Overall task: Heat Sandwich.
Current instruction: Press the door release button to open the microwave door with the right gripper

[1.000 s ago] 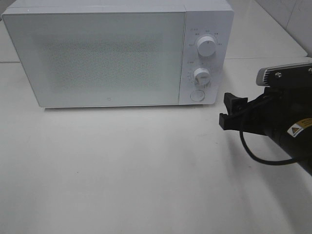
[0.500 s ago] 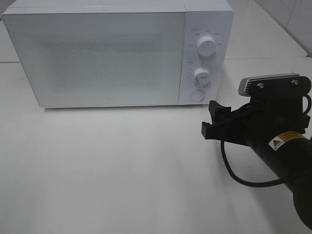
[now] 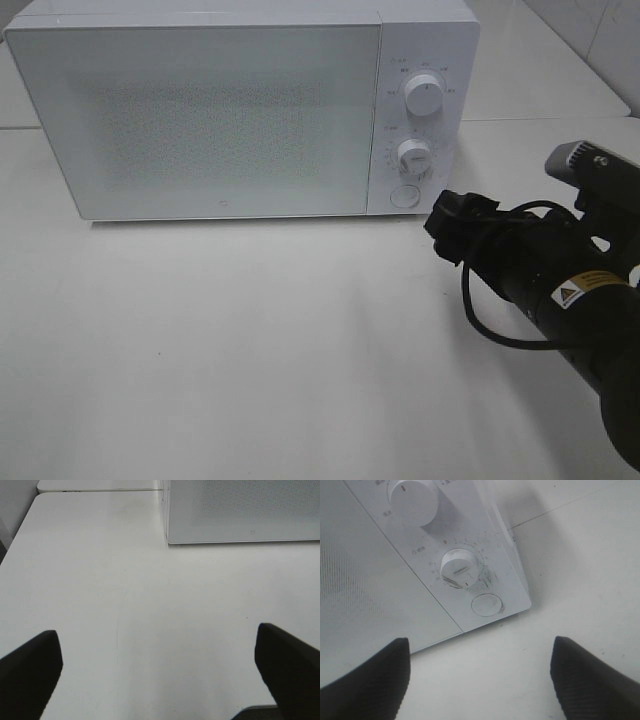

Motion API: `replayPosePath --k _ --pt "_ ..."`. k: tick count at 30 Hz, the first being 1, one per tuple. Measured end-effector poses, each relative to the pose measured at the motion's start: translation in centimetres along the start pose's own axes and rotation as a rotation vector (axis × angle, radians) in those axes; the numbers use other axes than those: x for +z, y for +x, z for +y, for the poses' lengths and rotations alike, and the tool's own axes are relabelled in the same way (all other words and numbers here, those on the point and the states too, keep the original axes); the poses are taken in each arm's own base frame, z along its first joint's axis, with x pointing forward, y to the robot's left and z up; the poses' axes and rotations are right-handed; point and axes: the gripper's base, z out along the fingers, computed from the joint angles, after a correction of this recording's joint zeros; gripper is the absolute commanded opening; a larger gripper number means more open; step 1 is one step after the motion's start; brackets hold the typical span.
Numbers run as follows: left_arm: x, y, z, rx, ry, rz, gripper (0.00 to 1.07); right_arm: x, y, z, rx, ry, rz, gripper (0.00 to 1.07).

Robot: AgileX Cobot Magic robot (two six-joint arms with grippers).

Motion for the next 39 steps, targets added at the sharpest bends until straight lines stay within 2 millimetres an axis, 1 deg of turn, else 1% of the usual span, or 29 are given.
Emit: replayPosePath --k 2,3,4,6,7,8,11,12,13,16,17,18,20,21,22,26,34,39 --pt "0.00 0.00 0.00 0.000 0.000 0.000 1.00 0.00 0.00 0.00 0.122 0.000 0.000 0.72" --pt "0.00 0.00 0.00 0.000 0.000 0.000 1.00 0.00 0.00 0.00 0.122 0.000 0.000 0.72" --pt "0.00 0.00 0.00 0.000 0.000 0.000 1.00 0.00 0.00 0.00 0.270 0.000 0.000 0.70" --pt "0.00 0.00 0.00 0.000 0.000 0.000 1.00 0.00 0.00 0.00 0.411 0.000 0.000 0.67" --pt "0.00 0.00 0.00 0.000 0.000 0.000 1.00 0.00 0.00 -0.01 0.559 0.001 0.000 0.64" --pt "0.00 0.00 0.00 0.000 0.000 0.000 1.00 0.00 0.00 -0.01 0.559 0.001 0.000 0.64" --pt "0.00 0.00 0.00 0.000 0.000 0.000 1.00 0.00 -0.01 -0.05 0.738 0.004 -0.003 0.58" --pt "0.00 0.00 0.00 0.000 0.000 0.000 1.00 0.00 -0.02 -0.06 0.832 0.006 -0.005 0.54" --pt "0.00 0.00 0.00 0.000 0.000 0.000 1.00 0.00 -0.02 -0.06 0.832 0.006 -0.005 0.54" --pt "0.00 0.00 0.00 0.000 0.000 0.000 1.00 0.00 -0.01 -0.06 0.945 0.006 -0.004 0.42" --pt "0.00 0.00 0.00 0.000 0.000 0.000 1.00 0.00 -0.01 -0.06 0.998 0.006 -0.004 0.32" --pt "0.00 0.00 0.00 0.000 0.000 0.000 1.00 0.00 -0.01 -0.06 0.998 0.006 -0.004 0.32" --pt "0.00 0.00 0.00 0.000 0.000 0.000 1.00 0.00 -0.02 -0.10 1.026 0.009 -0.008 0.20" --pt "0.00 0.00 0.00 0.000 0.000 0.000 1.00 0.00 0.02 -0.14 1.054 0.015 -0.007 0.13" --pt "0.00 0.00 0.00 0.000 0.000 0.000 1.00 0.00 0.07 -0.17 1.064 0.020 -0.003 0.00" --pt "0.00 0.00 0.00 0.000 0.000 0.000 1.00 -0.01 0.37 -0.27 1.083 0.049 0.020 0.00" --pt "0.00 0.00 0.00 0.000 0.000 0.000 1.00 -0.01 0.40 -0.29 1.093 0.053 0.022 0.00" --pt "0.00 0.00 0.00 0.000 0.000 0.000 1.00 0.16 0.86 -0.49 1.080 0.074 0.031 0.00"
